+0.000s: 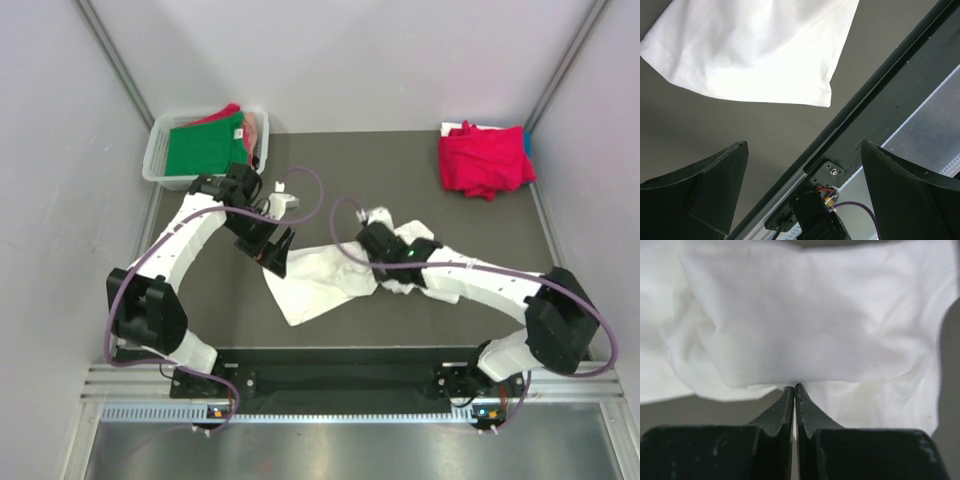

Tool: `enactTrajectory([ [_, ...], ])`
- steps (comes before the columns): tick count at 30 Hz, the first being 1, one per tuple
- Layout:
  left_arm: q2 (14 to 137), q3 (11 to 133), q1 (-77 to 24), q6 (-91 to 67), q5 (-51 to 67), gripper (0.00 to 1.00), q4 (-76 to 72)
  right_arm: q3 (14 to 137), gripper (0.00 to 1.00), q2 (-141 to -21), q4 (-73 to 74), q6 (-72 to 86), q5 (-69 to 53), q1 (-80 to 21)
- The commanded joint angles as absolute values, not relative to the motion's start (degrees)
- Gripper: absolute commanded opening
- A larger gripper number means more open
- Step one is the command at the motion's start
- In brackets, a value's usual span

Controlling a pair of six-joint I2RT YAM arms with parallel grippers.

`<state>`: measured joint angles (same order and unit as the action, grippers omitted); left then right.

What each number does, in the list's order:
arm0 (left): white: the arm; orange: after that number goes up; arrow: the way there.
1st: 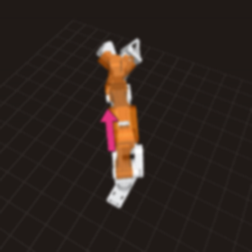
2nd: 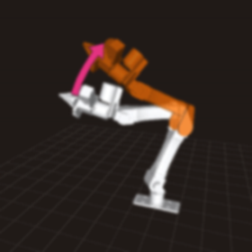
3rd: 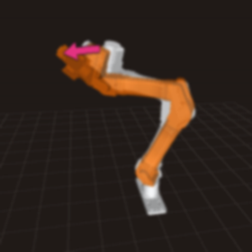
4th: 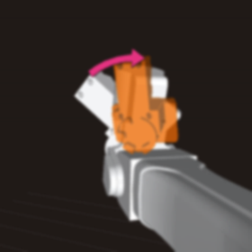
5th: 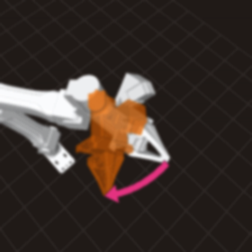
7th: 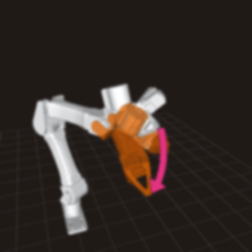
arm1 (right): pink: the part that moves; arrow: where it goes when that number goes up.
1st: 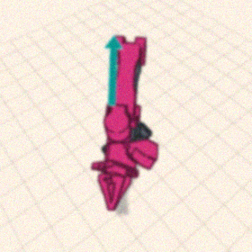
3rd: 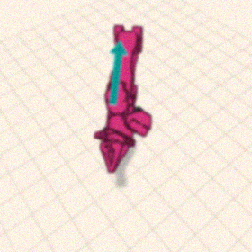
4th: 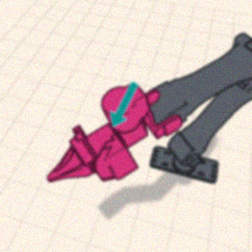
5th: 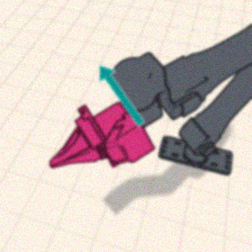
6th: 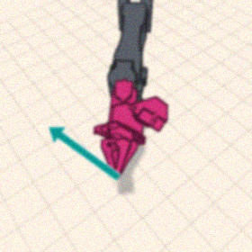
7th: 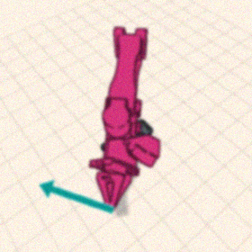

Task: Fold and stack the t-shirts

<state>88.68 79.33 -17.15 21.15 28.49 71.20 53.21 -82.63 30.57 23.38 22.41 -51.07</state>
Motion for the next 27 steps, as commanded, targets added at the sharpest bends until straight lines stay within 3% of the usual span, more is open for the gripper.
enactTrajectory([
  [1,85.69,78.31,-17.31,21.18,29.53,0.98,70.93,64.48,0.0,-76.38,29.36,15.93,29.17,-43.17],
  [8,85.43,78.22,-17.31,20.48,30.23,0.98,70.4,71.28,0.0,-80.41,23.39,11.51,29.19,-32.0],
  [13,84.55,79.28,-17.4,20.65,29.89,0.98,71.19,69.62,0.0,-89.55,21.01,12.39,28.12,-31.55],
  [23,85.51,78.75,-17.93,19.34,31.29,0.98,70.05,63.81,0.0,-89.21,19.34,13.97,26.89,-31.64],
  [27,85.87,76.12,-23.8,18.55,22.45,0.98,68.12,63.11,0.0,-88.51,18.9,14.24,26.72,-31.55],
])
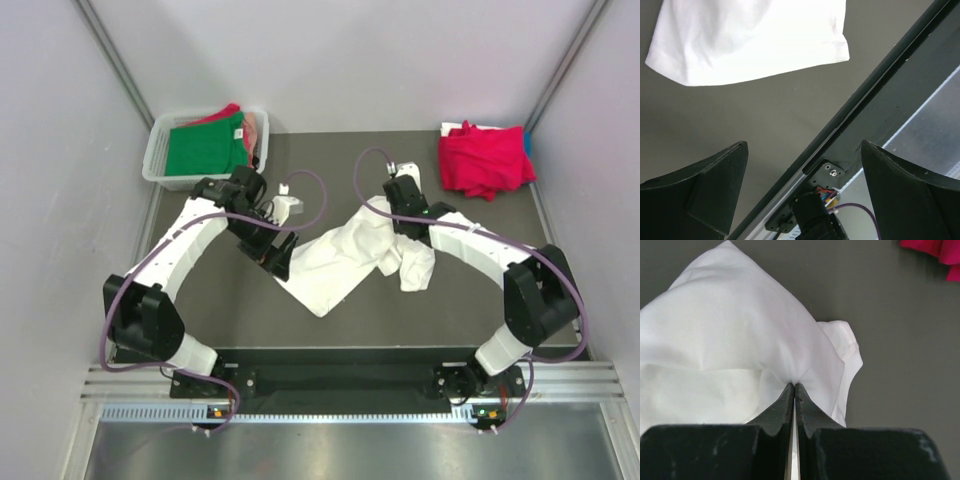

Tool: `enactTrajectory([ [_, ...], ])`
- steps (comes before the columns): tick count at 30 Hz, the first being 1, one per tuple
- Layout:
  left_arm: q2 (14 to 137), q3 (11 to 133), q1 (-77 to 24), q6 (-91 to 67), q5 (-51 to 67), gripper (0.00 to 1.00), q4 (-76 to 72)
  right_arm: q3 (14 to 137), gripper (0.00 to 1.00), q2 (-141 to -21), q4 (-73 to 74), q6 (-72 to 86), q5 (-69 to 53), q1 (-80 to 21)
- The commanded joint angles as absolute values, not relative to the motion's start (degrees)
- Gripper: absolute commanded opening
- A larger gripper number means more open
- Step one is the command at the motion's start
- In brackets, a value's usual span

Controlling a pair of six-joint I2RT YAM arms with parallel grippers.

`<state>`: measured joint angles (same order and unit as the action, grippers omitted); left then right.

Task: Fold and stack the t-shirts

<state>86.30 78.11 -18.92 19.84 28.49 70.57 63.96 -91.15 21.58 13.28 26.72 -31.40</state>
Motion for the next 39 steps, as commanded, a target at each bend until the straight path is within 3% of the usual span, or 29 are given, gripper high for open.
enactTrajectory([
  [1,85.61,75.16,-24.6,18.46,21.54,0.98,67.42,63.11,0.0,-88.51,18.81,14.33,26.63,-31.55],
  [7,86.92,69.0,-23.83,16.79,11.79,0.98,59.95,62.93,0.0,-88.51,18.2,14.5,25.49,-31.55],
  [17,100.18,76.18,-20.39,16.44,16.24,0.98,58.18,62.23,0.0,-87.01,17.93,14.76,24.17,-31.73],
  [39,107.58,78.57,-19.51,17.58,18.9,0.98,57.04,60.29,0.0,-84.99,17.23,14.85,23.55,-31.64],
])
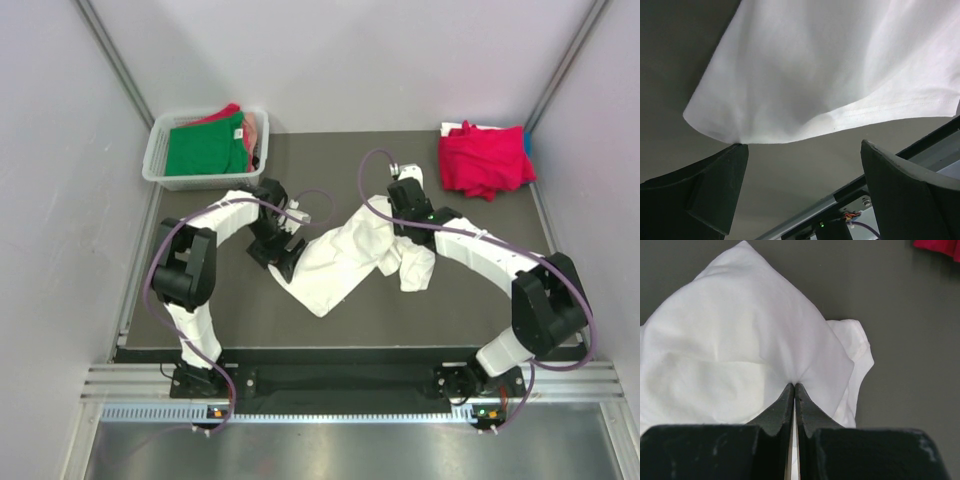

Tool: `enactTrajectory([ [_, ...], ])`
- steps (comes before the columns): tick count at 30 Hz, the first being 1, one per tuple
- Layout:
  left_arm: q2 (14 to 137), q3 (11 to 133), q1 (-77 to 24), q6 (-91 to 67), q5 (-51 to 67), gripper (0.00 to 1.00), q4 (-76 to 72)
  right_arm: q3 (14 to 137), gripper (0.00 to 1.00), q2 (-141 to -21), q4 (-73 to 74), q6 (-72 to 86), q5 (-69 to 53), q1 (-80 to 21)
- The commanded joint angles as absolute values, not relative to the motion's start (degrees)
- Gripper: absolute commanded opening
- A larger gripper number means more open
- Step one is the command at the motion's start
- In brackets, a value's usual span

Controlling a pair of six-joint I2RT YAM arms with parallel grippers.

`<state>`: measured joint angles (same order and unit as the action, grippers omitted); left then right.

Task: Fold and stack the t-shirts

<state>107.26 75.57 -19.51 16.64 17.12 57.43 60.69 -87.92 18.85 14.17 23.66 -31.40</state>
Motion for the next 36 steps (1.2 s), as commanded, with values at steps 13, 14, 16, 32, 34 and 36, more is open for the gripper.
enactTrajectory([
  [13,106.79,77.87,-19.51,17.93,18.63,0.51,57.3,59.94,0.0,-84.55,17.4,15.29,23.38,-31.9],
  [14,106.87,77.96,-19.51,17.84,18.46,0.57,57.04,59.68,0.0,-84.46,17.14,15.21,23.47,-31.99],
  [16,106.61,77.96,-19.51,17.32,17.41,0.85,56.6,59.33,0.0,-84.46,17.23,15.21,23.38,-31.99],
  [32,110.47,78.31,-18.63,17.14,14.77,0.96,52.82,59.06,0.0,-84.29,17.23,15.38,22.68,-32.34],
  [34,111.44,78.49,-18.37,17.23,15.12,0.95,52.65,59.24,0.0,-84.37,17.4,15.38,22.59,-32.43],
  [36,112.24,78.4,-18.37,16.96,15.2,0.94,52.38,59.33,0.0,-84.29,17.4,15.29,22.59,-32.61],
])
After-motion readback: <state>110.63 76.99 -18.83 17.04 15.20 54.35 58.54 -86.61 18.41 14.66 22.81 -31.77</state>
